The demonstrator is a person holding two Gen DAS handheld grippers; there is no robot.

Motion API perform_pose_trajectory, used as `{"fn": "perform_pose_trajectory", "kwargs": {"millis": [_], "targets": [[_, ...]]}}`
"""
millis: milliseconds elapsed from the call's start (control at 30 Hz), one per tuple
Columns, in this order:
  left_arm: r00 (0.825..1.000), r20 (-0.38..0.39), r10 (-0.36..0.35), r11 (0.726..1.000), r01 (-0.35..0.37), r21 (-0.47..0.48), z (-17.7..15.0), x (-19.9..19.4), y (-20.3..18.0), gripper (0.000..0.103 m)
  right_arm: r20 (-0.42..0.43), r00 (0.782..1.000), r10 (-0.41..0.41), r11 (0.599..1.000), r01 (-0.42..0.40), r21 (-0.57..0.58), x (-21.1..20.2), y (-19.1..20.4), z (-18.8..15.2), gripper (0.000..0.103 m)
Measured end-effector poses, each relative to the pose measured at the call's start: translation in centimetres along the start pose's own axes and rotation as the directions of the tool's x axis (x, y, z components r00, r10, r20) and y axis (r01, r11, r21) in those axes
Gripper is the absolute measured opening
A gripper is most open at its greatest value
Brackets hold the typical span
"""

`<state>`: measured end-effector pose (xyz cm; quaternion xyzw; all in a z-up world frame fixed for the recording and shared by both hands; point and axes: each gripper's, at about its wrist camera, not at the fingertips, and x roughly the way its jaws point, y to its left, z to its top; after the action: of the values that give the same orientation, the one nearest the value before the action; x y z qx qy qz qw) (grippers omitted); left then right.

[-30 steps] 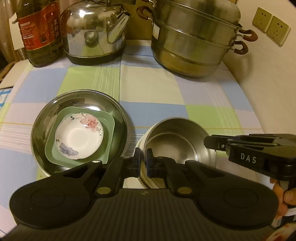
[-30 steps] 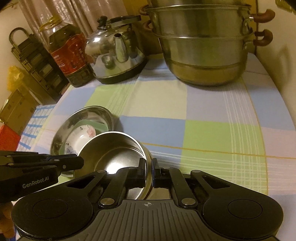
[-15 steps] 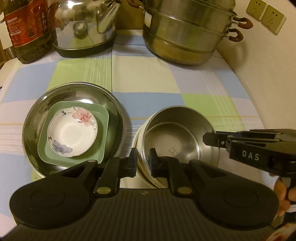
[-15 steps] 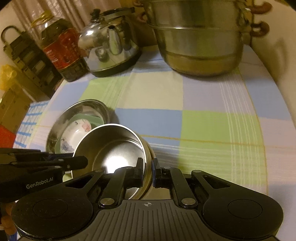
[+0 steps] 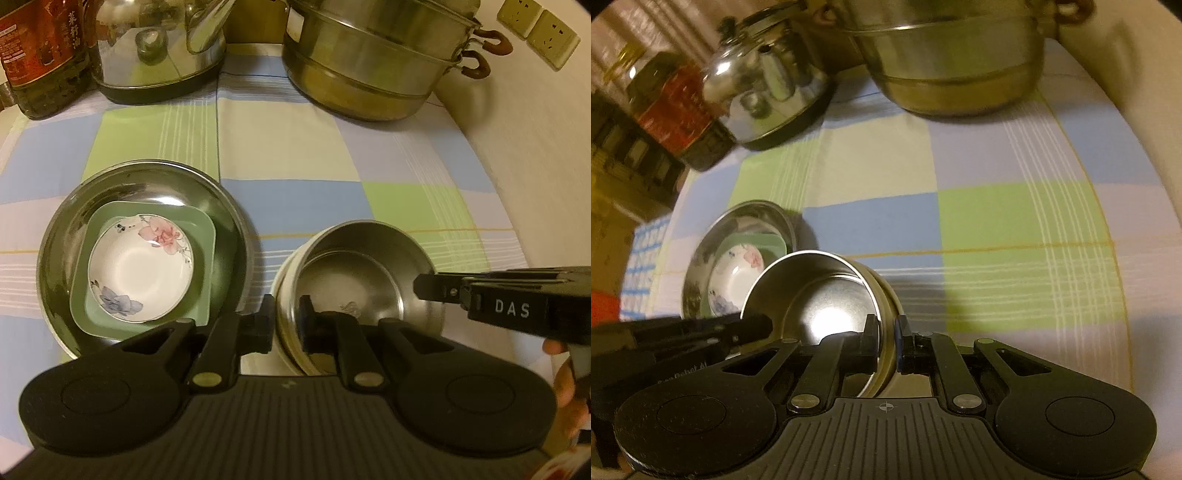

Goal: Organize plates and bowls
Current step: 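Lift the bowl stack with both tools and carry it toward the steel plate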

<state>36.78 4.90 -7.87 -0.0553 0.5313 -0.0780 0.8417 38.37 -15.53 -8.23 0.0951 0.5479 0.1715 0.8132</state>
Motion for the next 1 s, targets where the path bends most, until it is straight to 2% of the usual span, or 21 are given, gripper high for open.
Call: {"fn": "perform_pose_trajectory", "kwargs": {"millis": [33, 100, 167, 400, 467, 533, 1000], "targets": [[1.0, 0.002, 0.012, 1.0, -0.012, 0.005, -0.1, 0.0, 0.0, 0.019, 0.006, 1.0, -0.016, 1.0, 0.016, -0.019, -0.1, 0.3, -0.1, 0.013], [1.0, 0.006, 0.028, 1.0, -0.028, 0.012, -0.2, 0.1, 0.1, 0.025, 0.021, 0.999, -0.046, 0.998, 0.047, -0.049, 0.0, 0.7, -0.4, 0.031], [1.0, 0.005, 0.025, 1.0, -0.025, 0.008, -0.2, 0.4, 0.3, 0.028, 0.033, 0.999, -0.043, 0.998, 0.045, -0.046, 0.2, 0.6, -0.7, 0.037], [0.999, -0.039, 0.023, 1.0, -0.022, 0.004, -0.6, 2.3, 0.5, 0.028, 0.003, 1.0, -0.015, 0.999, 0.015, 0.03, 2.1, -0.3, -1.0, 0.037], [0.999, -0.048, 0.008, 1.0, -0.008, -0.004, -0.7, 2.6, 0.7, 0.02, -0.005, 1.0, -0.017, 0.999, 0.018, 0.048, 2.3, -0.4, -1.0, 0.035], [0.999, -0.052, -0.017, 1.0, 0.016, -0.017, -0.7, 2.7, 0.8, 0.017, -0.001, 1.0, -0.01, 0.998, 0.01, 0.061, 2.4, -0.5, -1.1, 0.028], [0.999, -0.045, 0.009, 1.0, -0.008, 0.021, -0.9, 2.1, 0.1, 0.018, -0.028, 0.999, -0.024, 0.997, 0.025, 0.068, 2.6, -0.2, -1.1, 0.021]]}}
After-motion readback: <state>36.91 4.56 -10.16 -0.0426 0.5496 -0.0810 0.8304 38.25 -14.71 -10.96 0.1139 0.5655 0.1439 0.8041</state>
